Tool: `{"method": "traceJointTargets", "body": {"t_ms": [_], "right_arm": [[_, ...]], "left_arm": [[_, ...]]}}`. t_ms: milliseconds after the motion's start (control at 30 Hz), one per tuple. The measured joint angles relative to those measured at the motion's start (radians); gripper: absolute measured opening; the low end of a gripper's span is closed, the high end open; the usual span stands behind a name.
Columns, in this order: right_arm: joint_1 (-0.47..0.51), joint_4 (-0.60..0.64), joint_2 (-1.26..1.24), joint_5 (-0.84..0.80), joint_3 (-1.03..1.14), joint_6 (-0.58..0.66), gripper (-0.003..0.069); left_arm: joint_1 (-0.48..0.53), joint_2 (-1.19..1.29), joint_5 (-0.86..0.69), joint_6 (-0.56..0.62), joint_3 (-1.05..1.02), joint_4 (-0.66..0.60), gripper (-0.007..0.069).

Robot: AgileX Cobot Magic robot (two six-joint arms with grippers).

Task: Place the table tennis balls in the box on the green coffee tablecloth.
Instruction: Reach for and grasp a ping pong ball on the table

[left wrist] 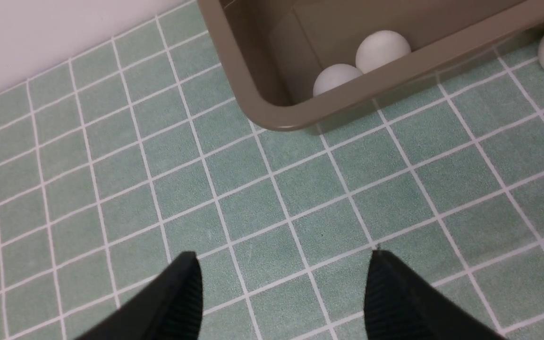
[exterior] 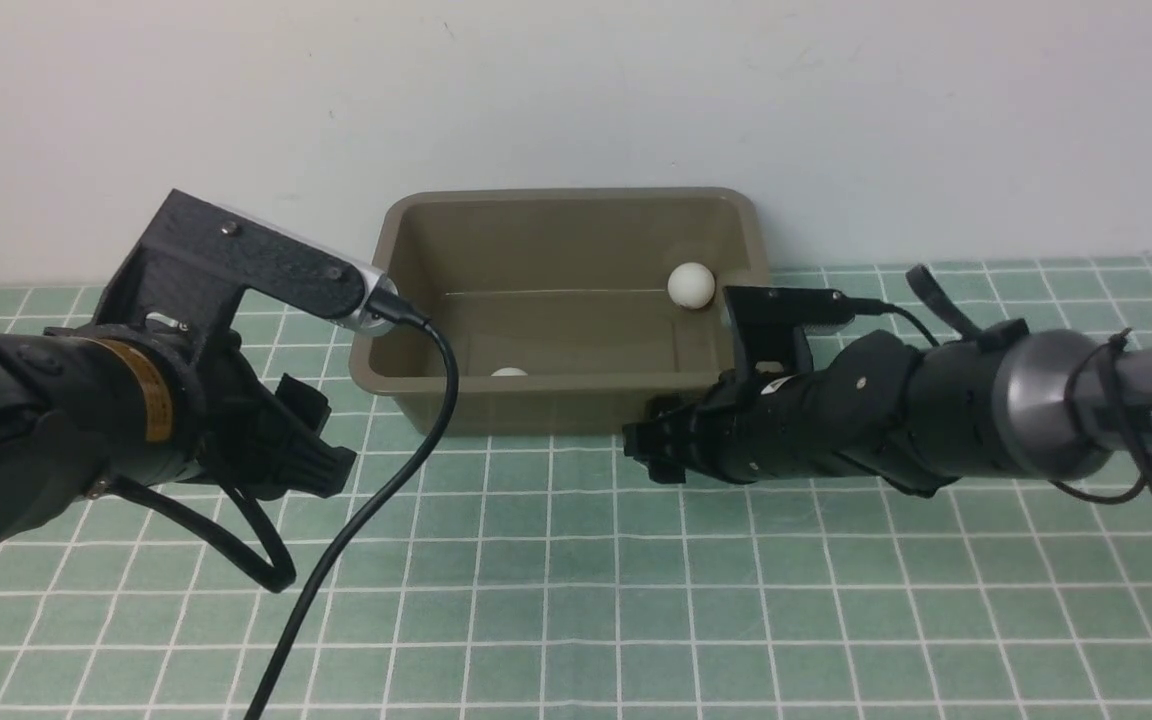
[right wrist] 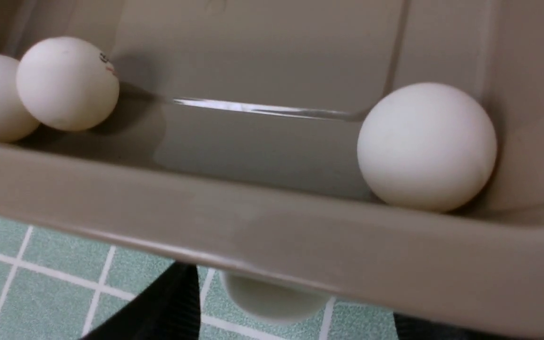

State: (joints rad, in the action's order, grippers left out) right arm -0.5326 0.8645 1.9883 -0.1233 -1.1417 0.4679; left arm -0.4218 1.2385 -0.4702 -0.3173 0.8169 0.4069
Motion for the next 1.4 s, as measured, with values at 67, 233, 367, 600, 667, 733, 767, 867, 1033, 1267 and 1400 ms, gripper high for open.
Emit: {"method": "traceJointTargets", "body": {"t_ms": [67, 233, 367, 600, 667, 733, 767, 867, 1033, 1267, 1400], "right_arm": [[0.0, 0.0, 0.0, 0.0, 0.0, 0.0, 0.0496], [0.0, 0.004, 0.0, 0.0, -0.001, 0.0, 0.0496], [0.0, 0.014, 0.0, -0.01, -0.001, 0.0, 0.0496], [0.0, 0.025, 0.0, -0.052, -0.001, 0.002, 0.0496], [0.0, 0.025, 0.0, -0.052, -0.001, 0.01, 0.0496], [-0.001, 0.025, 0.0, -0.046, -0.001, 0.016, 0.0496], [-0.001, 0.025, 0.0, -0.041, -0.001, 0.019, 0.0496], [-0.003, 0.026, 0.0, -0.03, -0.001, 0.021, 0.0496], [-0.009, 0.026, 0.0, -0.017, -0.001, 0.023, 0.0496], [-0.01, 0.026, 0.001, 0.001, -0.014, 0.023, 0.0496], [-0.01, 0.026, 0.006, -0.002, -0.033, 0.023, 0.0496]], "left_arm": [[0.0, 0.0, 0.0, 0.0, 0.0, 0.0, 0.0415], [0.0, 0.0, 0.0, 0.0, 0.0, 0.0, 0.0415], [0.0, 0.0, 0.0, 0.0, 0.0, 0.0, 0.0415], [0.0, 0.0, 0.0, 0.0, 0.0, 0.0, 0.0415], [0.0, 0.0, 0.0, 0.0, 0.0, 0.0, 0.0415], [0.0, 0.0, 0.0, 0.0, 0.0, 0.0, 0.0415], [0.0, 0.0, 0.0, 0.0, 0.0, 0.0, 0.0415], [0.0, 0.0, 0.0, 0.0, 0.0, 0.0, 0.0415], [0.0, 0.0, 0.0, 0.0, 0.0, 0.0, 0.0415], [0.0, 0.0, 0.001, 0.0, 0.0, 0.0, 0.0415], [0.0, 0.0, 0.001, 0.0, 0.0, 0.0, 0.0415]]}}
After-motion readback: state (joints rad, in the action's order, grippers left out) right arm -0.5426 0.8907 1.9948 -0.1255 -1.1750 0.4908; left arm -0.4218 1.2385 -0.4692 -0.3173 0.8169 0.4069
